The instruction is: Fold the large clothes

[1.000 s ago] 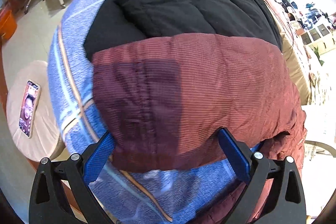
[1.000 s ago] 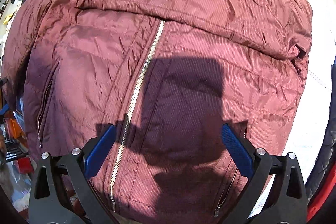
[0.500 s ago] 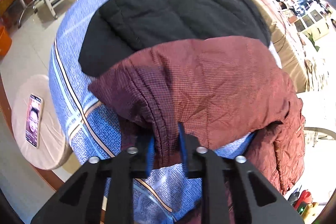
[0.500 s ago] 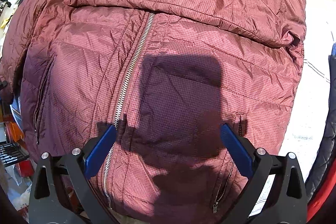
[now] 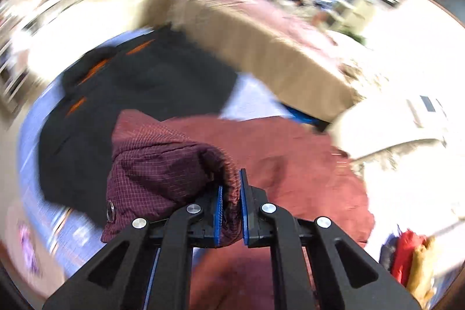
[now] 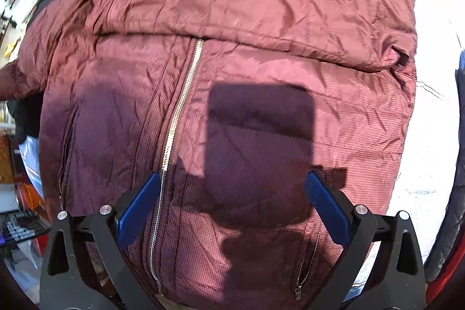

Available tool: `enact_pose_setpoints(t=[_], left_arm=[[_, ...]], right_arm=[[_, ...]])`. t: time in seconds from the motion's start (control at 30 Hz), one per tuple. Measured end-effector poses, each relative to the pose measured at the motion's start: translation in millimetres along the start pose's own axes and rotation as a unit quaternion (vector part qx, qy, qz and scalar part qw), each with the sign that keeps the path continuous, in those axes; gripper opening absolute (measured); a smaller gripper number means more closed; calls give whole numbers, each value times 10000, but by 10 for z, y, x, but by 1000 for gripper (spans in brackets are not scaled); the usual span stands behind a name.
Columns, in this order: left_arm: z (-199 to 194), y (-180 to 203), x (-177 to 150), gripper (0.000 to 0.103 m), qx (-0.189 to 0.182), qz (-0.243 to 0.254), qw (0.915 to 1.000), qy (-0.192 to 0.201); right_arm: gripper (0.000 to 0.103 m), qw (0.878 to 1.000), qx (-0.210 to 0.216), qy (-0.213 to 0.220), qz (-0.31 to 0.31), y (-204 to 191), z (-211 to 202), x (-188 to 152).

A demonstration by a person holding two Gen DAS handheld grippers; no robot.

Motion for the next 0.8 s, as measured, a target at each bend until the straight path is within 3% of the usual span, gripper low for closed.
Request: enact_pose_setpoints(t=[0.1,0.2,0.33,0.47,0.53,0.6,0.67,0.73,0.8], left_arm=[[237,891,154,9,-546,737,9958,3],[500,1715,52,9,-1088,1126,9874,-228],[818,2666,-433,9,-1598,1791,9683,-694],[1126,3422,-1232,10,-1954,2441,9388,-1444],[1307,3572,-1574,24,-1778,2768,9283,-1734],[1436,3577,-1833,64,-1817,2814,9177,-2136],[1492,3505,-2014,71,-1828,2672,9149,-2412],[1511,3426,-2056,83,-1872,2511,9140,-2579],[1493,3341,-2041,88,-1951,2353,9135,-2686]], right_arm=[[98,9997,1,37,261,253,-41,62],[98,9982,-47,62,600,553,-64,71],[98,9945,-169,82,1026,925,-129,-3],[98,9893,-330,45,1419,1346,-158,-56],[98,9868,-382,30,1575,1524,-171,-71],[98,9844,-409,16,1709,1662,-174,-66],[98,9830,-425,34,1788,1786,-197,-47],[98,9821,-431,57,1831,1895,-214,-7],[98,9816,-435,79,1859,1989,-210,42]])
Point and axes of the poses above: each gripper's, at about its wrist camera, not at the fingertips, and z roughly the way its jaws point, y to its right, x to its top, the point moved 8 cm from there along z, roughly the way its jaws point, and after that the axes turned 5 degrees about y, right-handed, at the moved point
